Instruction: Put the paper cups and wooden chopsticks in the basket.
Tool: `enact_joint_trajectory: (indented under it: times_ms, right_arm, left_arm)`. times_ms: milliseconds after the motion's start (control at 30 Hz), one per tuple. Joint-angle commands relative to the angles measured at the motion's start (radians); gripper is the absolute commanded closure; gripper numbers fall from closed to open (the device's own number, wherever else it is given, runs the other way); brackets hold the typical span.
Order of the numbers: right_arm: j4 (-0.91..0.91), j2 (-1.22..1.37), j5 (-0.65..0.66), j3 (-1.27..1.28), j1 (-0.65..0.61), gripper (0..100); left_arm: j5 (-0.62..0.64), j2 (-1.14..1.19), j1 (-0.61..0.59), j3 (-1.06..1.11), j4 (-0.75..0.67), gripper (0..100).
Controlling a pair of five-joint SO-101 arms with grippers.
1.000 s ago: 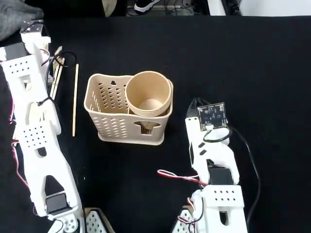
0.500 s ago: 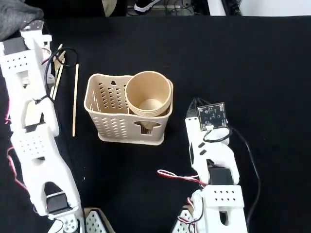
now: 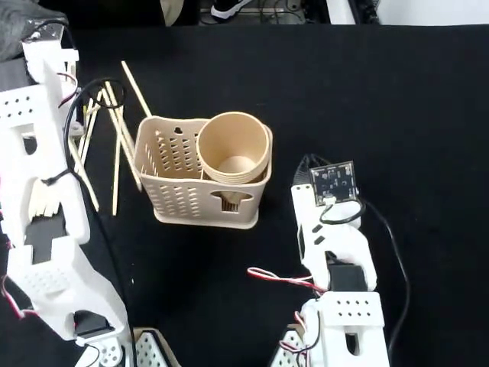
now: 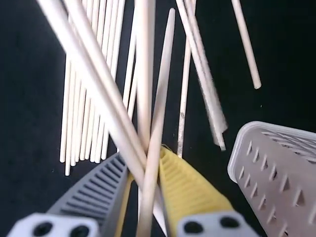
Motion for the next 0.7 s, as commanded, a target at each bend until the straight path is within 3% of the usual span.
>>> enact_joint_trajectory:
  times_ms: [0, 267, 400, 667]
  right_arm:
    - [-0.002, -0.001, -0.003, -0.004, 0.009, 98.7]
    - [-0.002, -0.001, -0.003, -0.004, 0.009, 98.7]
    - [-0.002, -0.001, -0.005, -0.004, 0.009, 98.7]
    - [0.0, -0.001, -0.005, -0.004, 0.009, 98.7]
  left_arm:
    - [-0.008, -0.097, 0.002, -0.001, -0.002, 97]
    - [-0.008, -0.287, 0.015, 0.11, -0.029, 97]
    - [-0.008, -0.419, 0.036, 0.386, -0.235, 97]
    - [-0.012, -0.629, 0.03, 1.03, -0.776, 97]
